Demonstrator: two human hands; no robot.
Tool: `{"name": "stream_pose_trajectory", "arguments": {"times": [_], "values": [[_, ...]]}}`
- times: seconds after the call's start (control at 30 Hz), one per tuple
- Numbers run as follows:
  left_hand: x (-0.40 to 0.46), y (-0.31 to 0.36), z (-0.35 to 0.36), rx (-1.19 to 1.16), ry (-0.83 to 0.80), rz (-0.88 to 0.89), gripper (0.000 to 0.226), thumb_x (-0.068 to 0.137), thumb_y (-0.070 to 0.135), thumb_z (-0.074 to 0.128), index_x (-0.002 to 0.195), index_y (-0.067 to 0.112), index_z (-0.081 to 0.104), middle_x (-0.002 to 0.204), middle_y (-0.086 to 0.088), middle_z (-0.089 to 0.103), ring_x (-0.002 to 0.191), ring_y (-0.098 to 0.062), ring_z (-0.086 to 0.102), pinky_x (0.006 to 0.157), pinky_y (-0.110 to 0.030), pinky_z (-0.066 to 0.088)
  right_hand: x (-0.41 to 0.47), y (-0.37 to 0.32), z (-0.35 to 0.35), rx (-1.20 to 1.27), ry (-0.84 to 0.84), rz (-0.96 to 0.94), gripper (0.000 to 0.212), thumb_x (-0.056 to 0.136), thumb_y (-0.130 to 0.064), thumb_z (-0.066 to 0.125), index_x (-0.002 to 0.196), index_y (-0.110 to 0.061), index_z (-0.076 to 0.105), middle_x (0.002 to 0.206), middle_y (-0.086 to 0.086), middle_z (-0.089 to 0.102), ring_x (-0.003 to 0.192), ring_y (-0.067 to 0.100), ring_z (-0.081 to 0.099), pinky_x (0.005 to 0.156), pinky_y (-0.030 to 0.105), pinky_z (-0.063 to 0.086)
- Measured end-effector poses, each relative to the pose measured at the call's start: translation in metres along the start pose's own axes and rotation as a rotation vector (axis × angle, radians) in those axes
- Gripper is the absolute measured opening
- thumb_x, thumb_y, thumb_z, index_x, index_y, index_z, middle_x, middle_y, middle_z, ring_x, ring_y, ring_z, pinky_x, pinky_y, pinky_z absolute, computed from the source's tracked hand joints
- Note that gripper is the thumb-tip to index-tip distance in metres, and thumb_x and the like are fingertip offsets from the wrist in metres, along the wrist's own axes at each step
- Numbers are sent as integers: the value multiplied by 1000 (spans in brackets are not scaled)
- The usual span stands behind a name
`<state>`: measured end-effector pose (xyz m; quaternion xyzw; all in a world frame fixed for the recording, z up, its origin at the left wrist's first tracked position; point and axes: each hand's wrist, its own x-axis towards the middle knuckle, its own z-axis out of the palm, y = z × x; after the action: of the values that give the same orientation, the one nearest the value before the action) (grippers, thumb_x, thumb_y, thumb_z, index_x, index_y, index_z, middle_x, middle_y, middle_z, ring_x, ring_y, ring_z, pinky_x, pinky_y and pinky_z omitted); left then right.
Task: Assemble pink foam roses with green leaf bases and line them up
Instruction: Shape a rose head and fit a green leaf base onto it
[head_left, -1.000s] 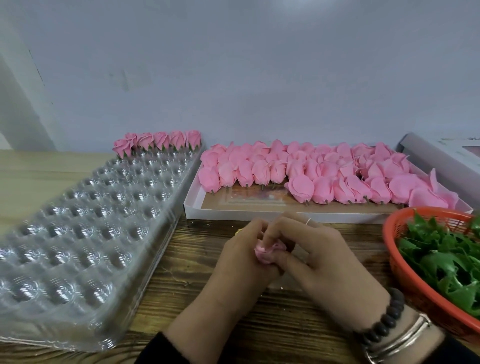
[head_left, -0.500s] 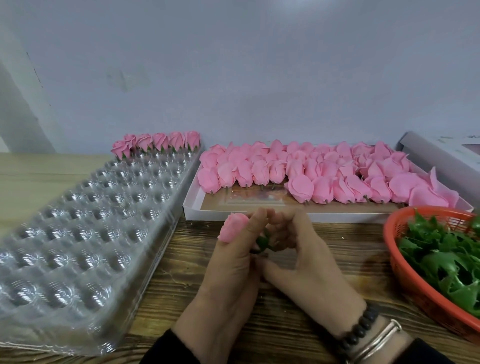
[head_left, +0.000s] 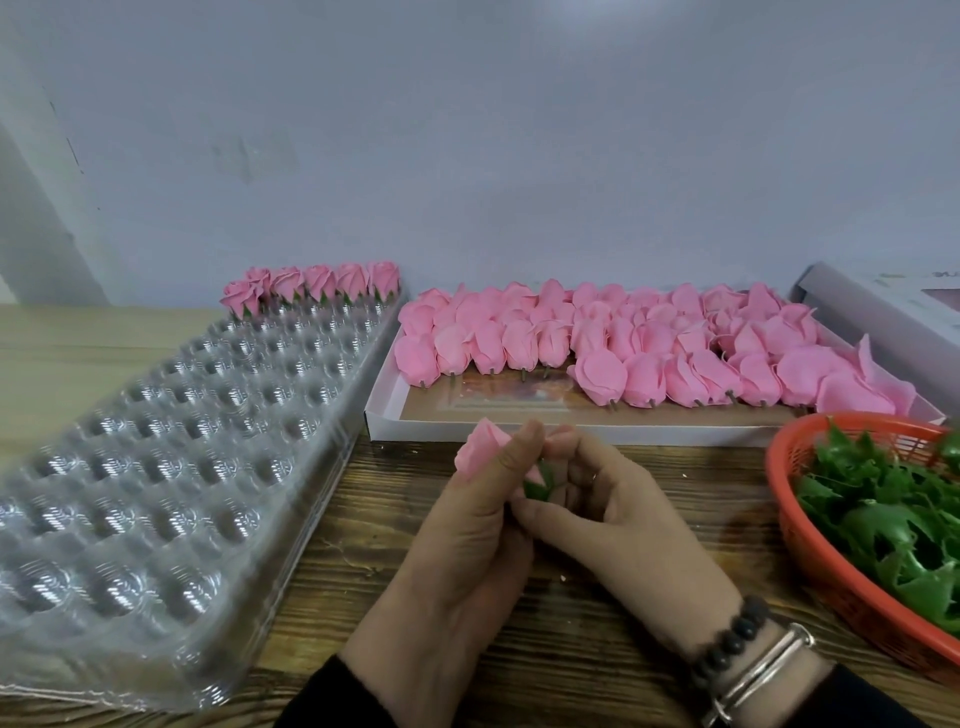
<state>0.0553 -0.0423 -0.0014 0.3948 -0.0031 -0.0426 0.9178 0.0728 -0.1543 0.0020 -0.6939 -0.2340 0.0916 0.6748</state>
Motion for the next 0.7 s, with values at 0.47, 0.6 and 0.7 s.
{"name": "stream_pose_trajectory", "arguments": {"times": [0.47,0.6,0.7], "values": [[2,1,-5,91,41,13,30,56,32,81,75,10,75,91,-14,69,89,-25,68,73,-32,57,0,-3,0,-36,8,-2,16,72,-5,73,79,-14,62,57,-7,56,56,4,53,55,15,44],[1,2,-5,195,43,35,26,63,30,82,77,9,74,83,-14,67,78,-22,67,68,-30,57,-1,-5,-6,-26,-51,9,19,80,-5,67,68,-20,64,53,-9,55,49,-1,51,51,9,40],[2,2,-5,308,138,159,32,69,26,77,88,0,72,88,-22,68,81,-29,67,75,-35,57,0,-1,-5,-83,54,-64,12,81,-5,65,86,-16,65,68,-3,58,63,3,54,60,13,46]]}}
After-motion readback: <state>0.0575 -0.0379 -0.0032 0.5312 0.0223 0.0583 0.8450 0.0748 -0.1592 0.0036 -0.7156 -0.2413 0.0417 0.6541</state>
